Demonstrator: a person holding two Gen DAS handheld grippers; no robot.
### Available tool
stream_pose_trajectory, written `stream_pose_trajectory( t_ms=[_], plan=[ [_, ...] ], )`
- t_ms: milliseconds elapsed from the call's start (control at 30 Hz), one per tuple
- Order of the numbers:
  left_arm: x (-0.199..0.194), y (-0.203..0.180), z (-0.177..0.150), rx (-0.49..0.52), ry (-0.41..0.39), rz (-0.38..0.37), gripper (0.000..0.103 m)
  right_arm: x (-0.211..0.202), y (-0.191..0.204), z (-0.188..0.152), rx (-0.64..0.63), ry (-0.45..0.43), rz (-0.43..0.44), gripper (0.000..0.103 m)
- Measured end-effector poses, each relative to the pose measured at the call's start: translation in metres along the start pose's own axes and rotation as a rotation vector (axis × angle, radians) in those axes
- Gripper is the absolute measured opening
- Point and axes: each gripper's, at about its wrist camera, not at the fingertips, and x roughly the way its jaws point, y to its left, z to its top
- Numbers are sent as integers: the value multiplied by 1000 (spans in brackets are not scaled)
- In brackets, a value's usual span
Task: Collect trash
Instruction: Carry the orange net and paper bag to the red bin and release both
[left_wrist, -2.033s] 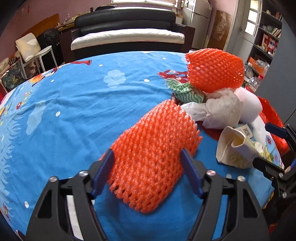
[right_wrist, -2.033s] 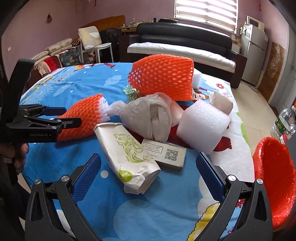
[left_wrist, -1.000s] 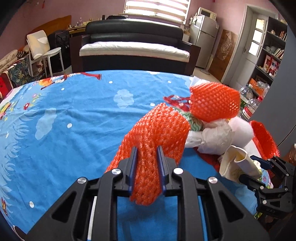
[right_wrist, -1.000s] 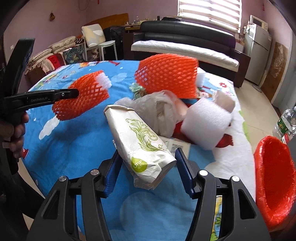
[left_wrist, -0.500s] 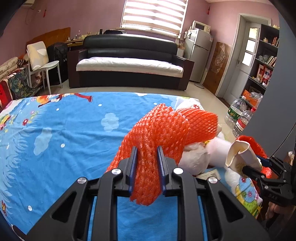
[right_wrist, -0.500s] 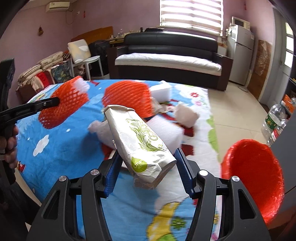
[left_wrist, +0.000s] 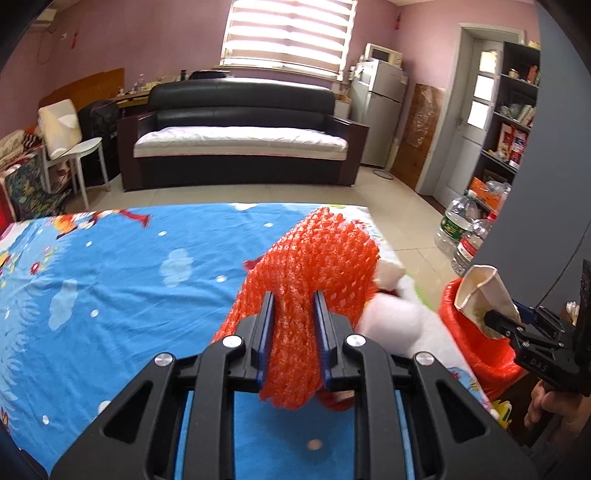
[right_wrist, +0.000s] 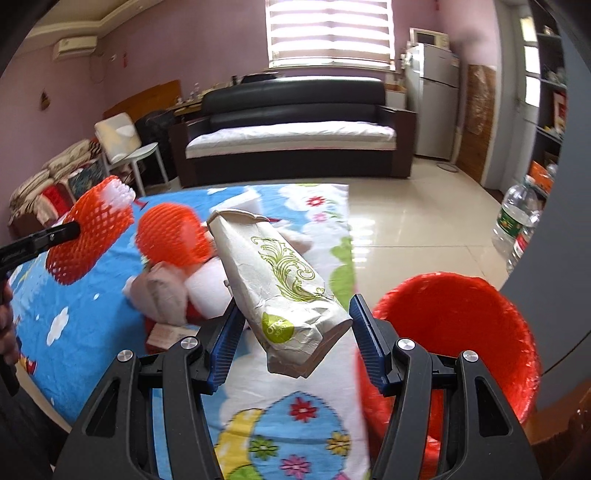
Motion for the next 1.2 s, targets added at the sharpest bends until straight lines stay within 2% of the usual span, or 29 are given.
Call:
stream_pose_trajectory(
  t_ms=[533,833,1200],
  plan=[
    [30,-125,18,91,28,-126,20,-29,-90,5,100,-85,-126,56],
    [62,-189,16,133,72,-195,20,-34,-142,-3,174,-81,-208,56],
    [90,-246,13,148,109,-270,20,-35,-179,-13,250,-66,-267,57]
  ],
)
